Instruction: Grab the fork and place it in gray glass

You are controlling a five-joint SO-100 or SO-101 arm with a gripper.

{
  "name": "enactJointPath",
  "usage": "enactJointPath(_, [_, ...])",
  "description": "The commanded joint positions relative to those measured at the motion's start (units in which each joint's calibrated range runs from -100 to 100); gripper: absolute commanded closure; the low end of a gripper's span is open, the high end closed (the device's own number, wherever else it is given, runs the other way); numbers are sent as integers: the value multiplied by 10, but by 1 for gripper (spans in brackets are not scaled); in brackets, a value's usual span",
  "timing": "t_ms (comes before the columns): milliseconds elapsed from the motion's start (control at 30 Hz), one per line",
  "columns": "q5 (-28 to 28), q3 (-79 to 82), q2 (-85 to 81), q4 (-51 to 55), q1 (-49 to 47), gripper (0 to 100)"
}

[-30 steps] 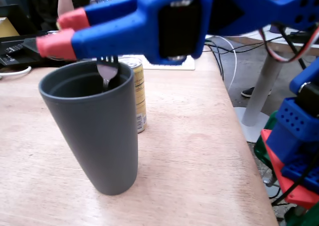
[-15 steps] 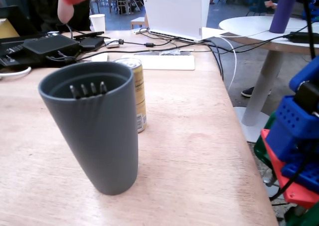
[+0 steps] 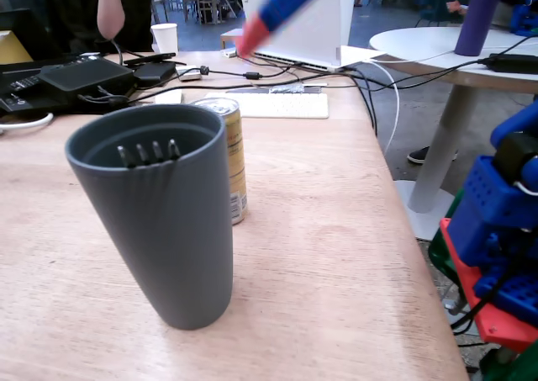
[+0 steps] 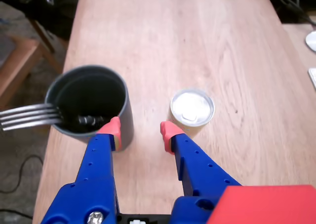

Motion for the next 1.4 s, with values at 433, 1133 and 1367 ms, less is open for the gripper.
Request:
enactJointPath(433, [4, 500, -386, -152, -21, 81])
enactJointPath(1133, [-2, 844, -558, -218, -19, 100])
enactJointPath(1367, [-88, 857, -558, -271, -19, 100])
